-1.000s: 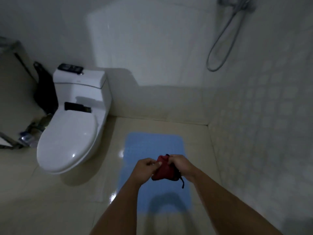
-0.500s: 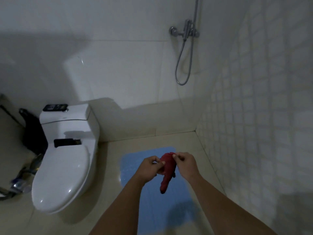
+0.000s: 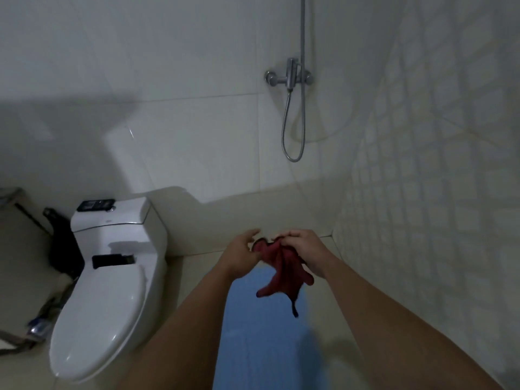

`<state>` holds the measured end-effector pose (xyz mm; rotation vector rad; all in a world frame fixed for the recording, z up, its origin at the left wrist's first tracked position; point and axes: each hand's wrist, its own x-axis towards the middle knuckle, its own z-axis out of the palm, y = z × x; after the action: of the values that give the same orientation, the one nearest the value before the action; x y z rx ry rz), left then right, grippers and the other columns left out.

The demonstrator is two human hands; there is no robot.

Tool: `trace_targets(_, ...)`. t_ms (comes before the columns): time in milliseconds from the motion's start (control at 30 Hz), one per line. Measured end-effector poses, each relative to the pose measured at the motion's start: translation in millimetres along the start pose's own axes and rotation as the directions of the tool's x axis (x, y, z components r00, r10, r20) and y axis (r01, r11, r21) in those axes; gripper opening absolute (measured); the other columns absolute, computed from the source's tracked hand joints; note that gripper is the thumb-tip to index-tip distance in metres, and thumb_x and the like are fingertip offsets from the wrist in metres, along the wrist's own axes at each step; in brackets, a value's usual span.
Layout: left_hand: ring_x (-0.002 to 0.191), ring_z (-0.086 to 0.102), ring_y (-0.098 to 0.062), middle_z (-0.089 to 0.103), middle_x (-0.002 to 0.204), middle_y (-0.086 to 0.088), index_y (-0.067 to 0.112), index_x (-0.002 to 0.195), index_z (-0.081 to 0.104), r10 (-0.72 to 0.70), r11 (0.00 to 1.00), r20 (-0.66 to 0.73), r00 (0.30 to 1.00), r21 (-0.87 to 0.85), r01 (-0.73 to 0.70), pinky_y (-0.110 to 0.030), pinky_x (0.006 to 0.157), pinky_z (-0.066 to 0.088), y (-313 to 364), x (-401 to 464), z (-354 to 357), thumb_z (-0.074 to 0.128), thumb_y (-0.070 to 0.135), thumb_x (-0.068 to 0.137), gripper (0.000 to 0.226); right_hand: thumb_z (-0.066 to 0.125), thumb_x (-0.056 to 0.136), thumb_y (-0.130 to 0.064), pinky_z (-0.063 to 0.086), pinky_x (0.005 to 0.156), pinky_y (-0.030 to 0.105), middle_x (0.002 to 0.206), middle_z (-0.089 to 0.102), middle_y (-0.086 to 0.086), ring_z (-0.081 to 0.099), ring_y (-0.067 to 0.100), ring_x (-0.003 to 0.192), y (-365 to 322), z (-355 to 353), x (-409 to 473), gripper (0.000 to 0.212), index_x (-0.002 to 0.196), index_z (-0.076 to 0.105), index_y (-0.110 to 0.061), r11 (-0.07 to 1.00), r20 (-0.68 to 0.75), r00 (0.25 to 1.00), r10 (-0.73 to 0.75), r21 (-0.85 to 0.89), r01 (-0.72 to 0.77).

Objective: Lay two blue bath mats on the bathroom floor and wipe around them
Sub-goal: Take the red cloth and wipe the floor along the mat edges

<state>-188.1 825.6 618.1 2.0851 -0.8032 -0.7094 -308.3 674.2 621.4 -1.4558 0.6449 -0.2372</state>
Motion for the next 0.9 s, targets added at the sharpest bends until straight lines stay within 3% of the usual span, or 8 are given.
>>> trace_targets(67,0.112,0.058,-0.012,0.061,0.129,0.003,0.021,0.146,0.054,0.021,0.998,0.105,0.994,-0.055,-0.015,-0.021,0.088,0.046,22.9,13.6,4.0,0.074,0.008,0.09,0.062,0.059,0.091,0.007,0.055,0.078,0.021,0.093,0.078,0.005,0.073,0.014,0.085,-13.7,-13.8,16.1,0.025,0.095,0.079,-0.006,0.998,0.073,0.995,-0.06,-0.028,0.062)
trace_targets(100,0.11,0.06,-0.013,0.066,0.123,0.003,0.02,0.137,0.062,0.015,0.998,0.134,0.991,-0.057,-0.007,-0.025,0.088,0.048,30.8,20.8,6.2,0.075,0.008,0.09,0.05,0.06,0.091,0.006,0.056,0.082,0.022,0.096,0.079,0.003,0.073,0.013,0.088,-19.2,-22.0,25.3,0.025,0.095,0.08,-0.009,0.994,0.096,0.992,-0.081,-0.061,0.087)
trace_targets(167,0.094,0.062,-0.015,0.07,0.101,-0.001,0.015,0.106,0.071,-0.002,1.0,0.105,0.995,-0.009,0.003,-0.03,0.082,0.05,39.9,31.8,8.8,0.076,0.017,0.091,0.016,0.062,0.093,0.002,0.057,0.088,0.023,0.101,0.079,0.0,0.073,0.011,0.093,-30.7,-38.1,39.6,0.028,0.092,0.082,-0.018,0.979,0.126,0.985,-0.12,-0.149,0.138)
trace_targets(233,0.077,0.058,-0.018,0.066,0.083,-0.006,0.008,0.089,0.066,0.016,1.0,0.017,1.0,0.026,-0.017,-0.032,0.074,0.046,42.8,39.4,7.9,0.075,0.027,0.093,0.021,0.065,0.094,-0.001,0.057,0.087,0.022,0.102,0.079,0.0,0.073,0.011,0.093,-37.7,-53.3,52.1,0.03,0.089,0.082,-0.026,0.955,0.131,0.979,-0.156,-0.232,0.183)
trace_targets(400,0.075,0.062,-0.021,0.069,0.085,-0.012,0.006,0.093,0.061,0.015,0.997,-0.183,0.983,0.072,-0.002,-0.036,0.07,0.05,41.4,37.8,-11.7,0.065,0.03,0.1,0.025,0.081,0.086,-0.017,0.054,0.073,0.024,0.084,0.078,0.002,0.073,0.013,0.08,-46.1,-62.1,77.4,0.005,0.084,0.079,-0.021,0.841,0.172,0.961,-0.217,-0.466,0.274)
trace_targets(533,0.08,0.062,-0.027,0.064,0.087,-0.006,0.016,0.097,0.053,-0.01,0.99,-0.3,0.954,0.132,0.052,-0.036,0.069,0.048,31.0,17.3,-33.9,0.056,0.03,0.104,0.017,0.081,0.086,-0.024,0.055,0.069,0.029,0.074,0.075,-0.003,0.071,0.013,0.073,-59.9,-27.4,93.2,0.011,0.075,0.077,-0.023,0.767,0.285,0.929,-0.235,-0.533,0.357)
trace_targets(700,0.088,0.062,-0.029,0.065,0.096,-0.009,0.017,0.102,0.051,-0.092,0.967,-0.455,0.886,0.173,0.189,-0.036,0.072,0.046,-3.8,-39.5,-85.7,0.053,0.03,0.105,0.013,0.084,0.081,-0.026,0.052,0.064,0.027,0.069,0.072,-0.003,0.066,0.012,0.065,-70.9,60.4,97.1,0.012,0.074,0.076,-0.023,0.733,0.413,0.876,-0.248,-0.512,0.449)
trace_targets(900,0.097,0.061,-0.029,0.067,0.107,-0.012,0.015,0.11,0.055,-0.196,0.92,-0.644,0.74,0.141,0.366,-0.035,0.075,0.042,-63.7,-160.8,-158.6,0.055,0.028,0.104,0.015,0.084,0.08,-0.034,0.05,0.068,0.03,0.07,0.072,-0.002,0.065,0.01,0.068,-65.8,209.2,52.3,0.017,0.07,0.074,-0.025,0.679,0.62,0.725,-0.3,-0.395,0.619)
